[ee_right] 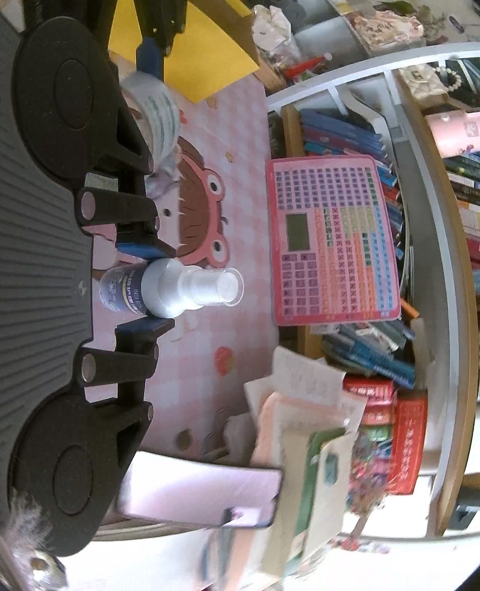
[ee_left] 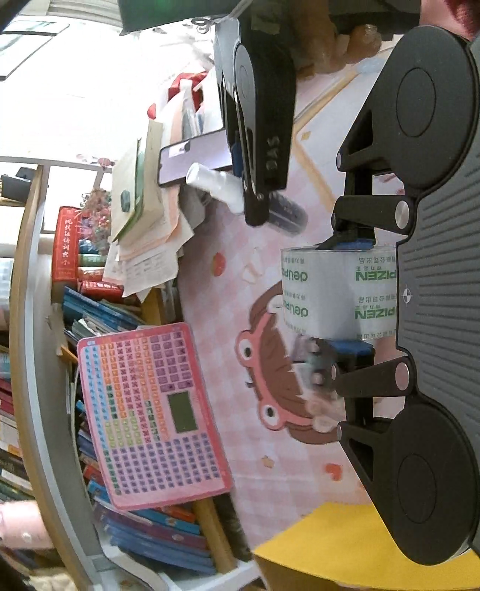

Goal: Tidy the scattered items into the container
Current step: 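Carry the tape roll and spray bottle with both tools over the yellow box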

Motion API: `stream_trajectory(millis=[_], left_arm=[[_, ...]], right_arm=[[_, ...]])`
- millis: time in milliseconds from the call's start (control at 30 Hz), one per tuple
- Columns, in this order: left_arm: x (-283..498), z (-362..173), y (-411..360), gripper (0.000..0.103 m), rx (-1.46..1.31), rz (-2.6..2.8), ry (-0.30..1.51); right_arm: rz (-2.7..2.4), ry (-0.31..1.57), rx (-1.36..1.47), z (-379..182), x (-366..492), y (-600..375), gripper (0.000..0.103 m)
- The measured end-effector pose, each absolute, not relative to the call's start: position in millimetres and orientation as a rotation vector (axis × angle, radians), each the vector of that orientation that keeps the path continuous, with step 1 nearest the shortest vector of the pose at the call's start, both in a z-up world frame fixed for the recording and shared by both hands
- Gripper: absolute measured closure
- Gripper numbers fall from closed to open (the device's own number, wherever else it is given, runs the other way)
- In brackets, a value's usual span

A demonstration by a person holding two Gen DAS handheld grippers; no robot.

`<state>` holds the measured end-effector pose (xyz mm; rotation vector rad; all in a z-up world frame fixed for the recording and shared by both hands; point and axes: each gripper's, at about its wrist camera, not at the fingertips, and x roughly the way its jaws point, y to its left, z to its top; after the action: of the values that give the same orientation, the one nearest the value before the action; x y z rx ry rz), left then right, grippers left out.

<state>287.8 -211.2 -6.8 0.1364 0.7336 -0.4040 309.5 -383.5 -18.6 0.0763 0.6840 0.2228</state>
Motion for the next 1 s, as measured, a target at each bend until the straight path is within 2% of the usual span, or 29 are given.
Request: stream_trajectory(millis=[567,1000], left_arm=[[196.0,3.8,-162.8,0.061,0.044,-0.389,0.772],[136.5,8.4,-95.5,0.061,-0.025,-0.429,0.717]], right_arm=[[0.274,0.749,0.078,-13.3,196.5,-344.6,0.072],[0.197,0.756,0.026,-4.2,132.6,-281.0,0.072]])
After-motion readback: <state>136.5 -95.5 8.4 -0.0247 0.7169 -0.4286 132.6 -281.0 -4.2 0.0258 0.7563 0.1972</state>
